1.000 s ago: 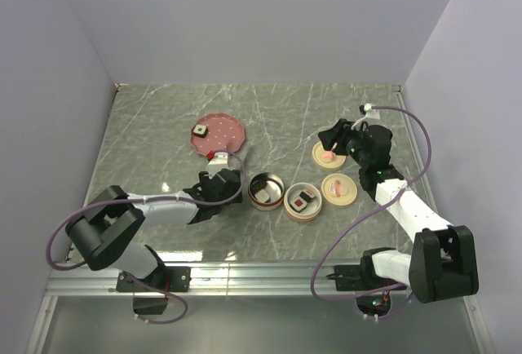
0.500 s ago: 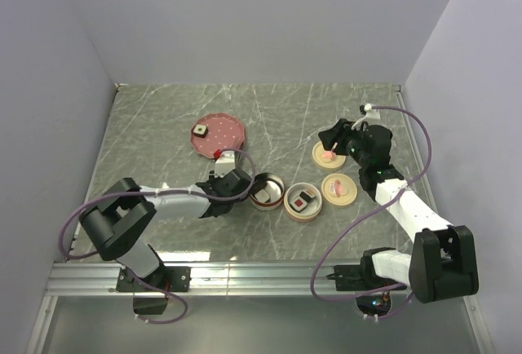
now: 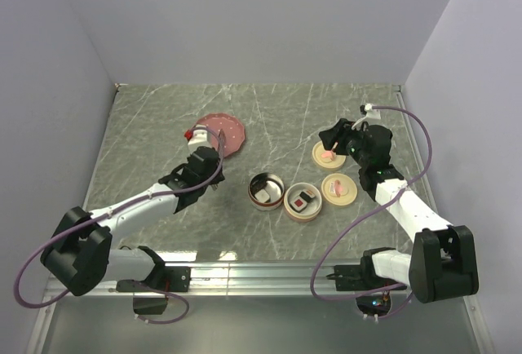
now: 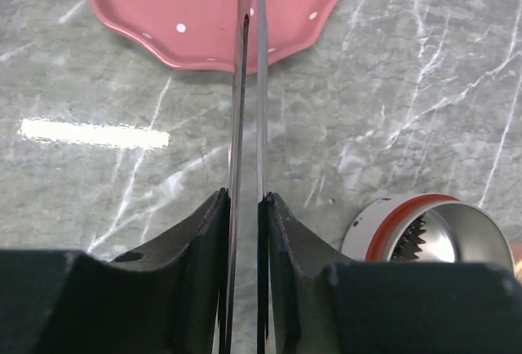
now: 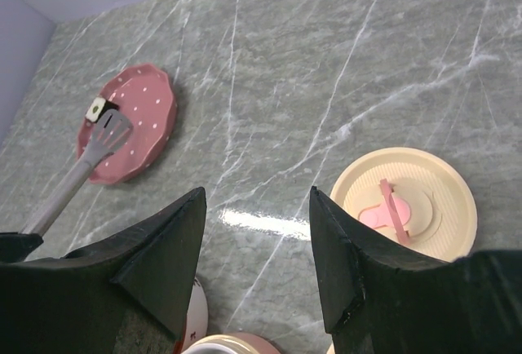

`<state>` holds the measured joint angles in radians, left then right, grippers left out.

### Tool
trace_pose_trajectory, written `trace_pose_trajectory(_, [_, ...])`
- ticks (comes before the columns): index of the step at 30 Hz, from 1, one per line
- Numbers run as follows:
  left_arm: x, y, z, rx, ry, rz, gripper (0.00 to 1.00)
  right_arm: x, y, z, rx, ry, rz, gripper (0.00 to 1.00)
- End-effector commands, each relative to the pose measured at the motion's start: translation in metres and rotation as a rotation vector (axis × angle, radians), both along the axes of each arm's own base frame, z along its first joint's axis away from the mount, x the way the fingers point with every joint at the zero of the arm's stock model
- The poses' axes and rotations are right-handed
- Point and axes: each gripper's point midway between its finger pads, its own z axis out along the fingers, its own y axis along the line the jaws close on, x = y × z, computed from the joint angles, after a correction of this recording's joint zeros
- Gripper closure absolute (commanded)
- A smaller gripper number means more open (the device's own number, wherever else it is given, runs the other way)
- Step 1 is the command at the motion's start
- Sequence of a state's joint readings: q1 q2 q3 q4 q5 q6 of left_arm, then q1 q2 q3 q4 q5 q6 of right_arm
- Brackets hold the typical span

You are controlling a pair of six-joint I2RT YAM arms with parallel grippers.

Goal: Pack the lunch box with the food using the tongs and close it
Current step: Grab the clamp with the left arm, then pick up the food using the clamp

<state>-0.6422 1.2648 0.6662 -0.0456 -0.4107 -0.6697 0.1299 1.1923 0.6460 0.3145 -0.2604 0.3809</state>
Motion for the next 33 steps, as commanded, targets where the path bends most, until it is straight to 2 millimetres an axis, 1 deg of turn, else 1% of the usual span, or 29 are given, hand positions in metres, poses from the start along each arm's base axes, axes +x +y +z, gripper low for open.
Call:
trace_pose_trajectory(1, [0.010, -0.010, 0.030, -0.037, -0.076, -0.050, 0.71, 0.004, -0.005, 0.015, 0.005, -0.060, -0.019, 0.39])
trace_pose_trajectory(3, [0.013, -0.008, 0.039, -0.035, -0.098, -0.044, 0.71, 0.004, -0.005, 0.014, 0.004, -0.057, -0.019, 0.39])
trace_pose_trajectory(4, [0.016, -0.009, 0.048, -0.039, -0.114, -0.037, 0.71, 0.004, -0.005, 0.014, 0.004, -0.057, -0.019, 0.39])
trace_pose_trajectory(6, [0.019, -0.002, 0.059, -0.021, -0.135, -0.007, 0.71, 0.004, -0.004, 0.013, 0.005, -0.057, -0.017, 0.39])
trace_pose_trajectory(7, [0.022, -0.001, 0.070, -0.027, -0.157, 0.007, 0.71, 0.005, -0.005, 0.013, 0.005, -0.055, -0.019, 0.39])
trace_pose_trajectory(10, [0.024, 0.010, 0.087, -0.003, -0.177, 0.054, 0.70, 0.005, -0.004, 0.013, 0.005, -0.055, -0.016, 0.39])
trace_pose_trajectory(11, [0.025, 0.014, 0.089, 0.006, -0.175, 0.069, 0.70, 0.004, -0.004, 0.012, 0.006, -0.052, -0.015, 0.39])
trace_pose_trajectory(12, [0.024, 0.020, 0.084, 0.030, -0.149, 0.089, 0.69, 0.005, -0.004, 0.012, 0.005, -0.054, -0.016, 0.39])
trace_pose_trajectory(13, [0.026, 0.025, 0.089, 0.042, -0.152, 0.119, 0.69, 0.005, -0.004, 0.011, 0.005, -0.052, -0.016, 0.39])
trace_pose_trajectory(16, [0.025, 0.036, 0.082, 0.074, -0.119, 0.175, 0.68, 0.005, -0.004, 0.012, 0.005, -0.055, -0.014, 0.39])
trace_pose_trajectory(20, [0.022, 0.047, 0.071, 0.081, -0.090, 0.215, 0.67, 0.005, -0.004, 0.013, 0.006, -0.058, -0.013, 0.39])
trace_pose_trajectory(22, [0.020, 0.050, 0.070, 0.075, -0.085, 0.230, 0.67, 0.004, -0.003, 0.013, 0.006, -0.057, -0.010, 0.39])
trace_pose_trajectory(28, [0.017, 0.050, 0.067, 0.066, -0.082, 0.227, 0.65, 0.003, -0.003, 0.014, 0.009, -0.061, -0.007, 0.39])
trace_pose_trajectory(33, [0.016, 0.049, 0.052, 0.082, -0.037, 0.228, 0.62, 0.001, -0.002, 0.015, 0.009, -0.064, -0.002, 0.39])
